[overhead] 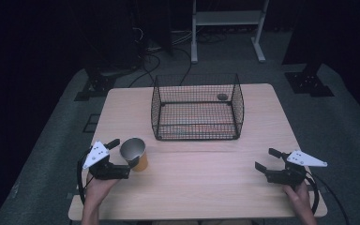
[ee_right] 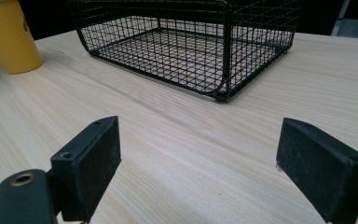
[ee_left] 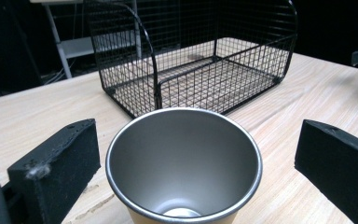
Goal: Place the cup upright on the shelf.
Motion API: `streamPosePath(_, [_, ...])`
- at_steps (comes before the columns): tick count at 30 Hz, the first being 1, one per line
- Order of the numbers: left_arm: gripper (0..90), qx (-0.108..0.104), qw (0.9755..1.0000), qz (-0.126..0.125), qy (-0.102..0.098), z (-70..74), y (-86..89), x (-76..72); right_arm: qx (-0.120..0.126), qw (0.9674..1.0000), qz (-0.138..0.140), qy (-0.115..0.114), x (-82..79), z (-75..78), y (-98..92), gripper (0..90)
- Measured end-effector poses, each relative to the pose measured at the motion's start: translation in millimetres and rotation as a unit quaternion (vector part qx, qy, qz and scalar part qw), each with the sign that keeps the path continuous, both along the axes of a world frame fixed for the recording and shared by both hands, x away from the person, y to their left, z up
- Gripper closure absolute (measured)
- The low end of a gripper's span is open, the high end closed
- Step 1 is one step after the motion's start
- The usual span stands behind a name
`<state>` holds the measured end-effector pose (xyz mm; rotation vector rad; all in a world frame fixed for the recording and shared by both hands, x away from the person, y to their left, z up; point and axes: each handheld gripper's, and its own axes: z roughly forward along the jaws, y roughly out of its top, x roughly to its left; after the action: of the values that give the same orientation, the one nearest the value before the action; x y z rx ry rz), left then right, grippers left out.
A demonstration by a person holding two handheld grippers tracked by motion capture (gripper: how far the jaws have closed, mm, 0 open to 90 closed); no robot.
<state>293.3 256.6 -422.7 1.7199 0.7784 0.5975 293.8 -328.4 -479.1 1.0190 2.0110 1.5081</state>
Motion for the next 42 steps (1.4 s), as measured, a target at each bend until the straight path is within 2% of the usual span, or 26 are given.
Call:
streamPosePath(3, [0.0,0.009,0.9999,0.003,0.007,-3.7,-1.5,1.6,0.001,1.0000,0.000,0.001,0.1,0.0,-0.2,12.7])
streamPosePath(10, [0.0,0.009,0.9999,0.006,0.012,-7.4,-2.6,4.7,0.000,1.0000,0.000,0.000,0.1,0.0,0.0,12.7])
streamPosePath(20, [0.0,0.025,0.9993,0.013,0.026,-13.6,-6.4,9.9,0.001,1.0000,0.000,0.001,0.1,0.0,-0.2,12.7])
streamPosePath(25, [0.0,0.021,0.9992,0.014,0.031,-17.9,-6.6,12.4,-0.002,1.0000,0.001,-0.001,-0.3,0.1,0.4,12.7])
streamPosePath(42, [0.0,0.031,0.9987,0.013,0.039,-26.1,-10.9,16.9,-0.002,1.0000,0.001,-0.001,-0.3,0.1,0.5,12.7])
